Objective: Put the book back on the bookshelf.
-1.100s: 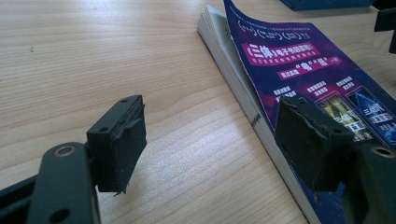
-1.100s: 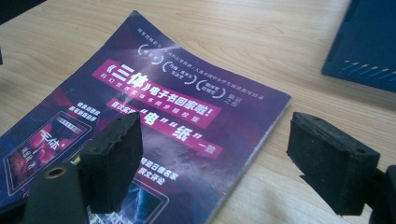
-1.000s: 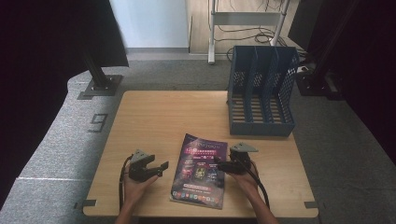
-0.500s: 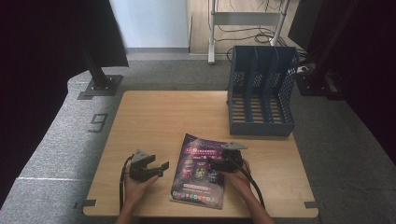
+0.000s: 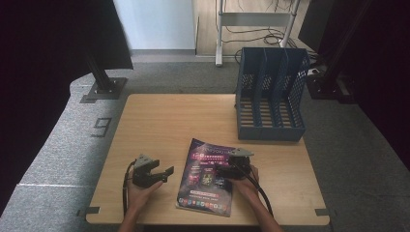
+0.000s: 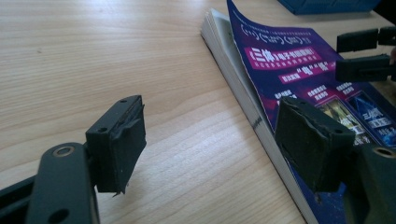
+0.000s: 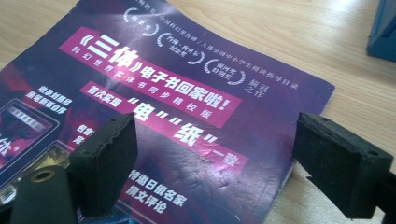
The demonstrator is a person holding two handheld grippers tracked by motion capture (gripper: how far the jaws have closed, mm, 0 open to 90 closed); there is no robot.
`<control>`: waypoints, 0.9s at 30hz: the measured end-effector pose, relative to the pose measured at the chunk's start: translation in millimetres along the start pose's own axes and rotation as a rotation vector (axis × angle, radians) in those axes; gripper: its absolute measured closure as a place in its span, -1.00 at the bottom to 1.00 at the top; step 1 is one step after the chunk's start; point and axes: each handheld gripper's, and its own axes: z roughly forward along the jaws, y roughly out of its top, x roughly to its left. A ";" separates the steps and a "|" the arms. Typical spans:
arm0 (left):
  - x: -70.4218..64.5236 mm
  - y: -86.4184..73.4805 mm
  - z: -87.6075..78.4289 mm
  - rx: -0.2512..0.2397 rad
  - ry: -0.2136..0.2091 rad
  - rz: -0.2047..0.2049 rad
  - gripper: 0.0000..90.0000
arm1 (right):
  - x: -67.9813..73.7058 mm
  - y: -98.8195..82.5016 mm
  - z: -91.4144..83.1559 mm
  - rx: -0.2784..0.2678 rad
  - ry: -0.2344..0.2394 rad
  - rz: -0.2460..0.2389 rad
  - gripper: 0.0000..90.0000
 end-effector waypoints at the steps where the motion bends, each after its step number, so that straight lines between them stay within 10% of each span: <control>1: 0.0 0.0 0.0 0.000 0.000 0.000 -0.45 | 0.0 -0.3 0.0 -0.003 -0.008 0.000 -0.70; 27: -4.3 3.1 0.5 -0.001 -0.007 -0.012 -0.44 | -4.7 -4.1 3.0 0.027 -0.017 0.032 -0.68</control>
